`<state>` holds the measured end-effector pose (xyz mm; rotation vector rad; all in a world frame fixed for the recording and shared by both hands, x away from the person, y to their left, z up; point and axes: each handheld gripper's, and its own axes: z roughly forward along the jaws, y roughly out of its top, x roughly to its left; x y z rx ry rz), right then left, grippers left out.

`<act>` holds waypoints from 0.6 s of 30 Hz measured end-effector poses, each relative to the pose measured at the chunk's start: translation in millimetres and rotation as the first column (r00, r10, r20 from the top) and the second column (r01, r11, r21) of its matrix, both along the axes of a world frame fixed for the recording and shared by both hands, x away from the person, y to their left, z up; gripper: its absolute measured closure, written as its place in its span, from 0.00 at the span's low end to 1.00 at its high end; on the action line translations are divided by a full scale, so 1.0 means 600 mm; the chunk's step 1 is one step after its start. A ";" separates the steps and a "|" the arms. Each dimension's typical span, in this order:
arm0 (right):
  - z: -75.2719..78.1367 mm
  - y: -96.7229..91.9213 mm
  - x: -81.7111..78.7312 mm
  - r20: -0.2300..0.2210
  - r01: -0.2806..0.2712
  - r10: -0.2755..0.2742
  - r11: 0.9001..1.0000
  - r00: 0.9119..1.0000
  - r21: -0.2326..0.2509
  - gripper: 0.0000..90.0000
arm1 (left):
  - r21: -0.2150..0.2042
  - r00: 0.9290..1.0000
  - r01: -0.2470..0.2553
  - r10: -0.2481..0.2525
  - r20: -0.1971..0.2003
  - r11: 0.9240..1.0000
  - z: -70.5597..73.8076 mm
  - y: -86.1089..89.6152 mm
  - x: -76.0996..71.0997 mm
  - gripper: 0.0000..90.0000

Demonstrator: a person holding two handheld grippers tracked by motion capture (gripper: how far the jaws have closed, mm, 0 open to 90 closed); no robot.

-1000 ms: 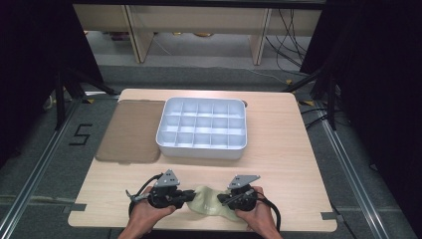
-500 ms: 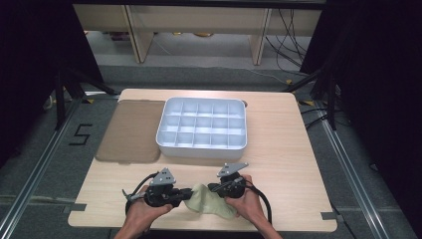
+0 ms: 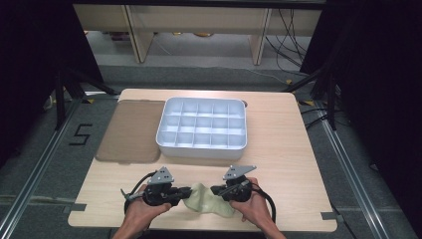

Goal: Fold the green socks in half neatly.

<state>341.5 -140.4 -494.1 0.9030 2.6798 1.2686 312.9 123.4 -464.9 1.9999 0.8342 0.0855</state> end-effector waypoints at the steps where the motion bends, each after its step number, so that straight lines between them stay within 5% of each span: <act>1: 0.000 0.000 0.000 0.000 0.000 0.000 1.000 1.000 0.000 1.00 | 0.000 1.000 0.000 0.000 0.000 1.000 0.000 0.000 0.000 0.94; 6: -0.019 0.023 -0.025 -0.050 -0.069 0.068 0.997 0.996 -0.024 1.00 | 0.007 1.000 -0.009 0.009 -0.001 1.000 0.004 -0.005 0.000 0.94; 11: -0.024 0.036 -0.026 -0.040 -0.096 0.094 0.994 0.995 -0.042 1.00 | 0.002 1.000 -0.009 0.009 -0.003 1.000 0.001 -0.005 0.001 0.93; 18: 0.013 -0.021 -0.018 0.030 0.005 -0.004 1.000 1.000 -0.027 1.00 | 0.001 1.000 0.002 -0.002 -0.001 1.000 0.000 -0.005 0.002 0.93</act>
